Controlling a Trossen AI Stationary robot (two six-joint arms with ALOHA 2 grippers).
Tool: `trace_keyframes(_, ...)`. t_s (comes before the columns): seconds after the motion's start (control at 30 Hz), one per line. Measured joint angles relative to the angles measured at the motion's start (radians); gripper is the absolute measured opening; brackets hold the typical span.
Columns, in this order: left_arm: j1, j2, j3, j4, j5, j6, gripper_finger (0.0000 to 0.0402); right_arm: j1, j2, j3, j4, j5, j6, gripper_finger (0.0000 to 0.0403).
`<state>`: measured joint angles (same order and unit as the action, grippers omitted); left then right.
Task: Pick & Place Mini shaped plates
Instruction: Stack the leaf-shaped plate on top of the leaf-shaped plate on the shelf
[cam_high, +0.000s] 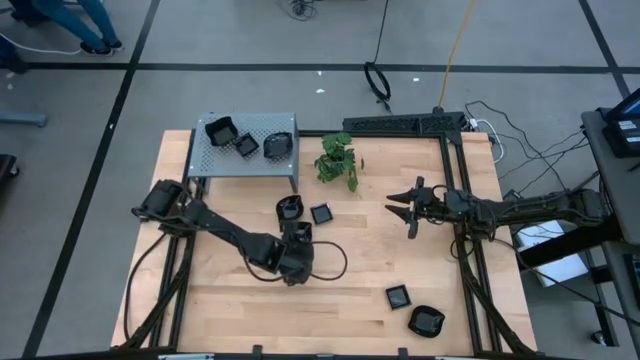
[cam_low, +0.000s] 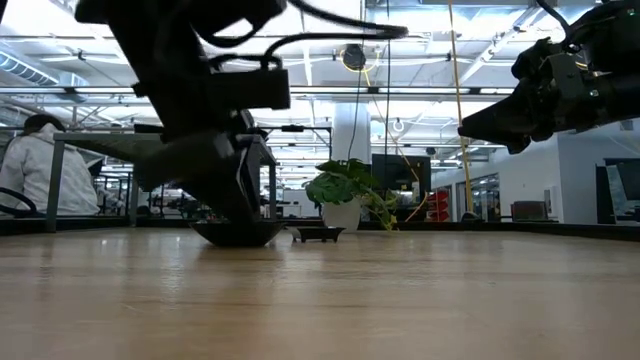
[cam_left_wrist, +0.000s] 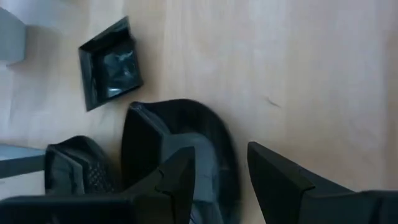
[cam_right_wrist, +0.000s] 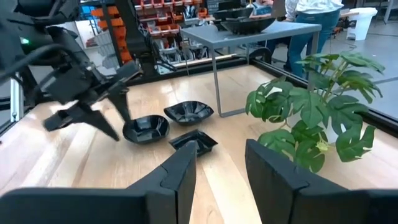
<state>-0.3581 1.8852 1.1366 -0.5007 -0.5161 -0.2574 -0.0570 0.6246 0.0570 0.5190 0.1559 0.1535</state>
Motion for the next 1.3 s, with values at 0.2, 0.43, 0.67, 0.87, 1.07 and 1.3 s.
trace_keyframes(0.2,0.018,0.027,0.000,-0.015,0.002,0.014,0.0152,0.000,0.012,0.000,-0.013,0.000,0.000,0.0128)
trace_keyframes(0.43,0.038,0.027,0.000,-0.036,-0.027,-0.012,0.0152,0.000,0.019,0.000,-0.026,0.000,0.000,0.0128)
trace_keyframes(0.67,0.038,0.027,0.000,-0.042,0.023,-0.011,0.0112,0.000,0.019,0.000,-0.030,0.000,-0.001,0.0128)
trace_keyframes(0.87,0.038,0.027,0.000,-0.043,0.083,-0.015,0.0016,0.000,0.019,0.000,-0.031,0.000,-0.001,0.0128)
trace_keyframes(1.07,0.026,0.007,0.000,-0.030,0.099,-0.037,0.0006,0.000,0.019,0.000,-0.031,0.000,-0.001,0.0128)
trace_keyframes(1.3,0.004,-0.103,0.026,-0.013,0.076,-0.036,0.0004,0.000,0.020,0.000,-0.037,0.001,-0.001,0.0128)
